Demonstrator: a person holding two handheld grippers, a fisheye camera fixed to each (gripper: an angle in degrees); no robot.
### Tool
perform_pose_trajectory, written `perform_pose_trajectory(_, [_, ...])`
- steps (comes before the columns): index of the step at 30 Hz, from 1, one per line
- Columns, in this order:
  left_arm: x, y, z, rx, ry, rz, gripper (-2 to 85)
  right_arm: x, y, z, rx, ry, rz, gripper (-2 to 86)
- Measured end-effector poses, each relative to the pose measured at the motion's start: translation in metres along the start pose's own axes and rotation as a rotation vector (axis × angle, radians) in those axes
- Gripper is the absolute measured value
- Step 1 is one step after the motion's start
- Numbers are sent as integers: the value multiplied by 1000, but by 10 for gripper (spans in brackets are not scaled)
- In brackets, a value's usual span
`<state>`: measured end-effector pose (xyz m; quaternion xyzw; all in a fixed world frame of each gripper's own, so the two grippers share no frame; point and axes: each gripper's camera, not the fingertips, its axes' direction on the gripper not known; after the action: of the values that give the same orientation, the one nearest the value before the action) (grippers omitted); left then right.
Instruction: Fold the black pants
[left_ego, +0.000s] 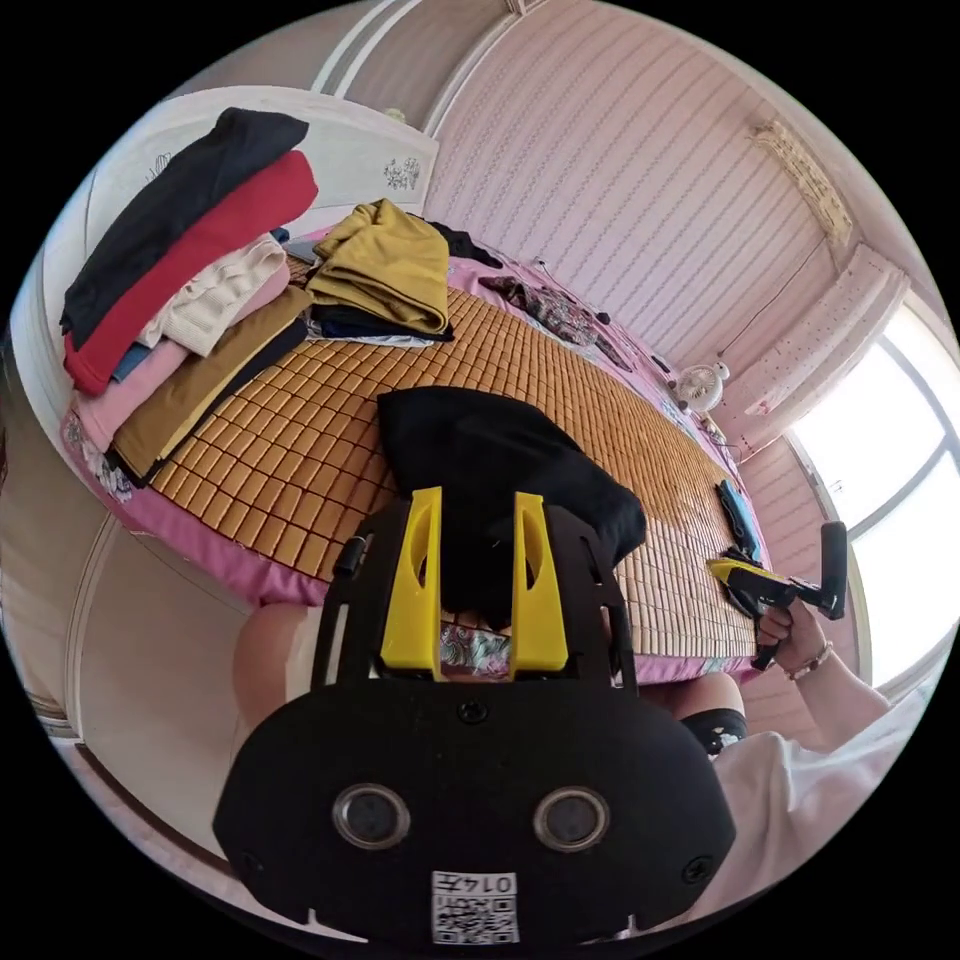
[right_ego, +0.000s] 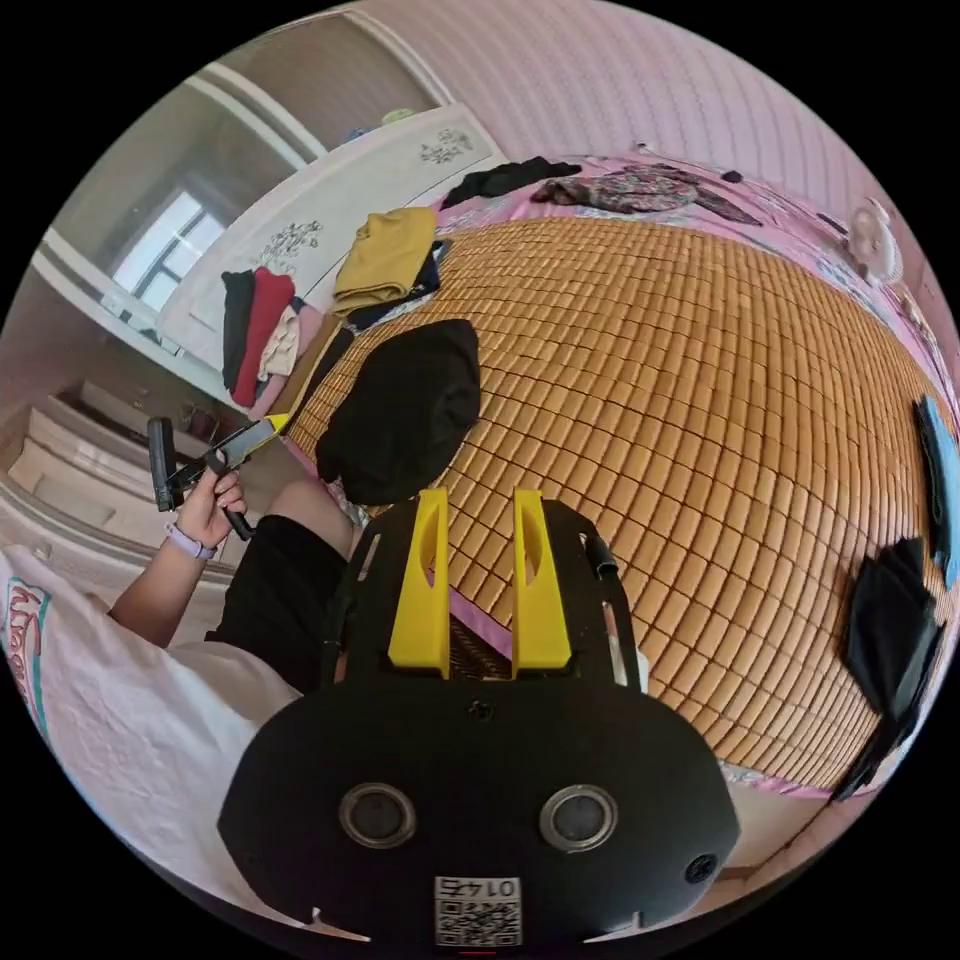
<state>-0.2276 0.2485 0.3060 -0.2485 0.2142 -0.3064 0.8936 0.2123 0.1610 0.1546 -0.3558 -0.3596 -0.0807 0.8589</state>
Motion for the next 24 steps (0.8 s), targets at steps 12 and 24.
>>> perform_pose_trajectory(12, [-21, 10, 72, -269, 49, -54, 122, -168, -39, 183, -463, 456, -845, 106])
perform_pose_trajectory(24, [18, -73, -22, 71, 235, 58, -8, -122, -113, 39, -6, -146, -321, 9])
